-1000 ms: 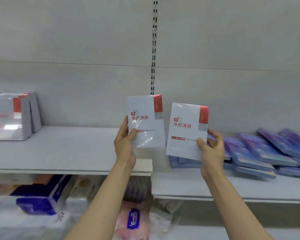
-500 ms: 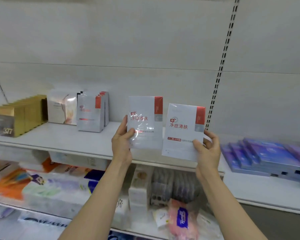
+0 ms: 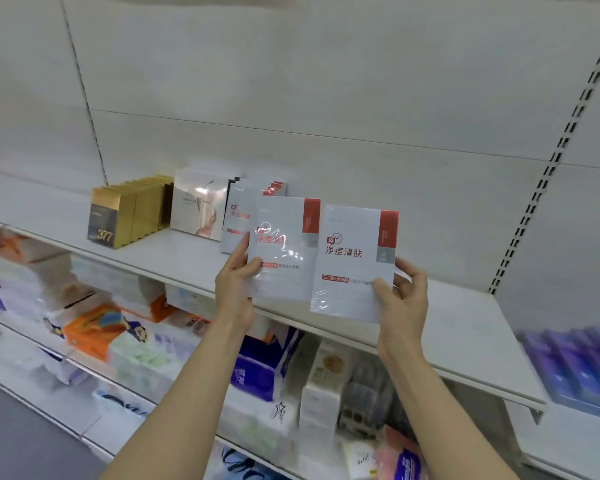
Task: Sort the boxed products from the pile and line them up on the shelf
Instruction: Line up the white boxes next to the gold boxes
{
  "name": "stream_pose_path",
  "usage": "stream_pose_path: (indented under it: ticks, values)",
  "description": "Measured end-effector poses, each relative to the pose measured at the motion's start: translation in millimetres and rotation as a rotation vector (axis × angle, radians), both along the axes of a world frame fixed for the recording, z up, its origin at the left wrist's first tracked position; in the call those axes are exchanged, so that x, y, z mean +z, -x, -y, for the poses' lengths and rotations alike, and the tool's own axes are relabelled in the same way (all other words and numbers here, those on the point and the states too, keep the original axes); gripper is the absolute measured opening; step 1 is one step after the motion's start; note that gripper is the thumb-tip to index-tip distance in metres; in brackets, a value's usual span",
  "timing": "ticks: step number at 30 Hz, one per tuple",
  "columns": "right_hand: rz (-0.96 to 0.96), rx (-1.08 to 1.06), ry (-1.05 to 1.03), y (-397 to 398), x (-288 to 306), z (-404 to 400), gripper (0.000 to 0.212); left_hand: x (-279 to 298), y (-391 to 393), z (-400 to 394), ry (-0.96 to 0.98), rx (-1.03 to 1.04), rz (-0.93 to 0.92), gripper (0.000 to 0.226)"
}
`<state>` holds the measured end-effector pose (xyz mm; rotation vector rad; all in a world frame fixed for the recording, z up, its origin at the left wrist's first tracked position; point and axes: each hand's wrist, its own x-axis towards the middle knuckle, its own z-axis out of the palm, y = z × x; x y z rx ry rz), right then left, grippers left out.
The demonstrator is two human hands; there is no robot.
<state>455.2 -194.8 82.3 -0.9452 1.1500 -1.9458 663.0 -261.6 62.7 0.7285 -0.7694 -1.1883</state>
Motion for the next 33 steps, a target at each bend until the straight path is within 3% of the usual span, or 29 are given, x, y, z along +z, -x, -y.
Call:
stream_pose_path:
  ticks: [9, 14, 19, 25, 29, 33]
  values:
    - [0.043, -0.048, -0.011, -82.5, -5.3, 48.5, 0.036, -2.2, -100.2, 57.4, -0.026, 0.004, 0.015, 0.053]
    - [0.069, -0.114, -0.084, -137.5, -20.1, 73.7, 0.035, -8.3, -148.7, 102.2, -0.059, -0.065, 0.114, 0.05]
    - [0.098, -0.185, -0.11, -166.8, -30.6, 86.7, 0.036, -16.6, -151.4, 135.8, -0.076, -0.164, 0.177, 0.051]
    - [0.085, -0.187, -0.106, -191.7, -32.5, 113.9, 0.038, -10.2, -130.6, 157.6, -0.021, -0.126, 0.279, 0.049]
    - [-0.011, -0.18, -0.133, -207.8, -27.0, 153.2, 0.042, -8.7, -131.8, 169.5, -0.071, -0.174, 0.262, 0.033]
    - [-0.181, -0.189, -0.225, -216.6, -37.1, 182.2, 0.049, -13.8, -142.1, 171.2, 0.068, -0.37, 0.585, 0.062]
